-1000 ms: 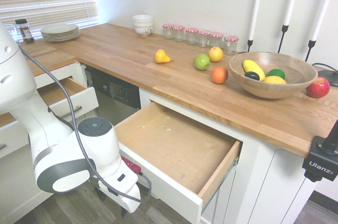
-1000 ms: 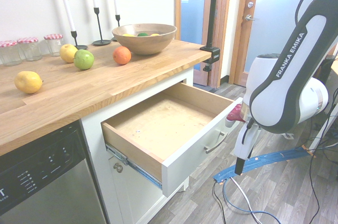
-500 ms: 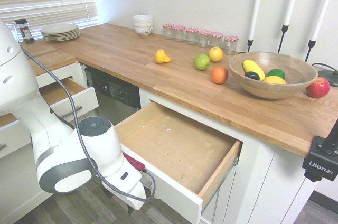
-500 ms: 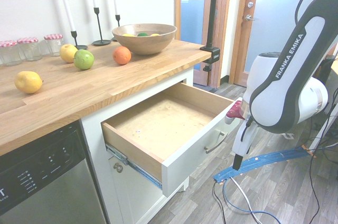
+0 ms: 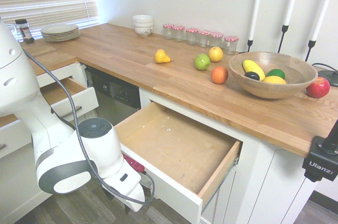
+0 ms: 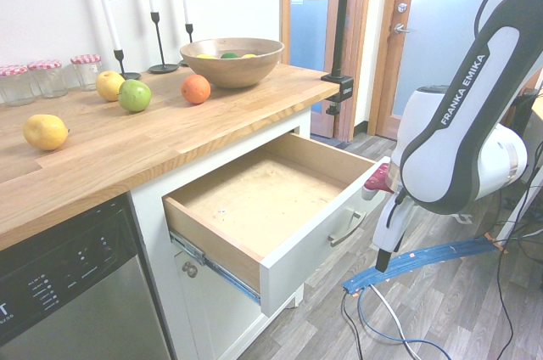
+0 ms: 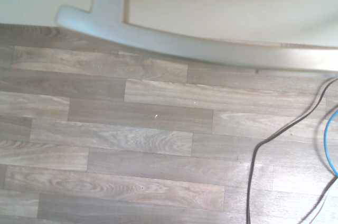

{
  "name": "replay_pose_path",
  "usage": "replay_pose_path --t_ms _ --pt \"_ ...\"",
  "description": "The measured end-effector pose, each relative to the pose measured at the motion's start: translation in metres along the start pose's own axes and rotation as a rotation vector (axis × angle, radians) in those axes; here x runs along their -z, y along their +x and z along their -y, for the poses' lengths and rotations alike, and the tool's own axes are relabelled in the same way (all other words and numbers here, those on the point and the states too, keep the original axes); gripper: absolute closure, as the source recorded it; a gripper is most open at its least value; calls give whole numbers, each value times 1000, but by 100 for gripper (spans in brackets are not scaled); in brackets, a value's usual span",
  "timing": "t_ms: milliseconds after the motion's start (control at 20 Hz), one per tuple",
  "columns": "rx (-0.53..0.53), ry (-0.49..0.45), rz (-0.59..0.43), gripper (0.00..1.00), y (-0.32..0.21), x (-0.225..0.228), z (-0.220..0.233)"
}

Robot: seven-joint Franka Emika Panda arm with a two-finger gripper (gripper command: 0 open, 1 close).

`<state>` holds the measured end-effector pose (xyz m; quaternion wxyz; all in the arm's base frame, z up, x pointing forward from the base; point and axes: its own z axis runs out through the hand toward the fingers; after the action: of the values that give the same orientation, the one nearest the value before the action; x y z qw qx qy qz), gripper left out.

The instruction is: Close the drawer

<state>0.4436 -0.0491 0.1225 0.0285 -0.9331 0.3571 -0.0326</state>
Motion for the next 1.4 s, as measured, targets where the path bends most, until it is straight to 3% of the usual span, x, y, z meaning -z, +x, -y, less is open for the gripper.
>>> replay_pose_path --t_ms 1400 --pt "-2 25 -13 100 29 1 22"
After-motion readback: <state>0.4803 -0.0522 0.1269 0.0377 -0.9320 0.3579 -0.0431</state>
